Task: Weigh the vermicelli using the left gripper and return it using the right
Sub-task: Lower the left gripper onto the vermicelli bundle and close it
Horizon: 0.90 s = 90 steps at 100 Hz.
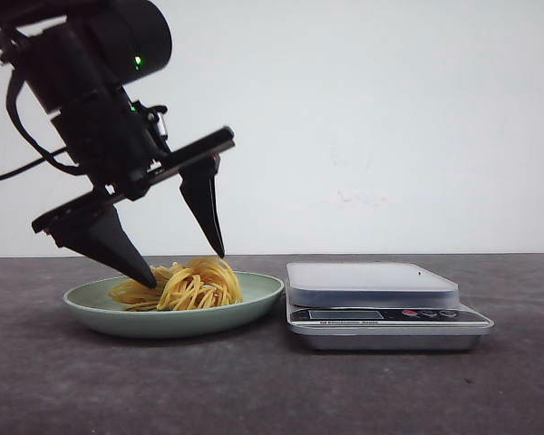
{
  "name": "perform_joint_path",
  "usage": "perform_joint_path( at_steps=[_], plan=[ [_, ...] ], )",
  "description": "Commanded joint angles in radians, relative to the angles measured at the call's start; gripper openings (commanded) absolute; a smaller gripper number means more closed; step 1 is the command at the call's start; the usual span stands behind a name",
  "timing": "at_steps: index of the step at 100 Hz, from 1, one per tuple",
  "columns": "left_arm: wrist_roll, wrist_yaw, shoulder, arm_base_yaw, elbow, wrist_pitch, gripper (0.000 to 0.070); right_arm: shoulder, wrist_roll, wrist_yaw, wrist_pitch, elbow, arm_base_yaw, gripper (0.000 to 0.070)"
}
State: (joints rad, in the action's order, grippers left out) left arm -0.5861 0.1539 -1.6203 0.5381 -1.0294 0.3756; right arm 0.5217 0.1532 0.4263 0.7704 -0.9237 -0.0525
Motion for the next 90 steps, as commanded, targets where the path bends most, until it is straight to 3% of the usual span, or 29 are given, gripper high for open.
perform_joint_path(
  at_steps=[1,24,49,54,68,90],
  plan=[
    [-0.01,-0.005,-0.032,0.006,-0.036,-0.01,0.0434,0.006,-0.011,0.003,-0.006,-0.021,-0.006,0.0634],
    [-0.009,-0.015,-0.1,0.006,-0.077,-0.006,0.0431,0.006,-0.013,0.003,-0.006,-0.021,-0.018,0.0634],
    [-0.005,-0.016,-0.127,0.006,-0.077,0.016,0.0379,0.006,-0.016,0.003,-0.008,-0.021,-0.018,0.0633],
    [0.0,-0.016,-0.127,0.006,-0.078,0.016,0.0315,0.006,-0.016,0.003,-0.009,-0.021,-0.018,0.0633],
    [0.027,-0.015,-0.127,0.006,-0.078,0.003,0.0,0.006,-0.016,0.0,-0.013,-0.021,-0.018,0.0633],
    [0.037,0.01,-0.125,0.006,-0.095,0.0,0.0003,0.006,-0.016,-0.007,-0.012,-0.021,-0.018,0.0633]
  ],
)
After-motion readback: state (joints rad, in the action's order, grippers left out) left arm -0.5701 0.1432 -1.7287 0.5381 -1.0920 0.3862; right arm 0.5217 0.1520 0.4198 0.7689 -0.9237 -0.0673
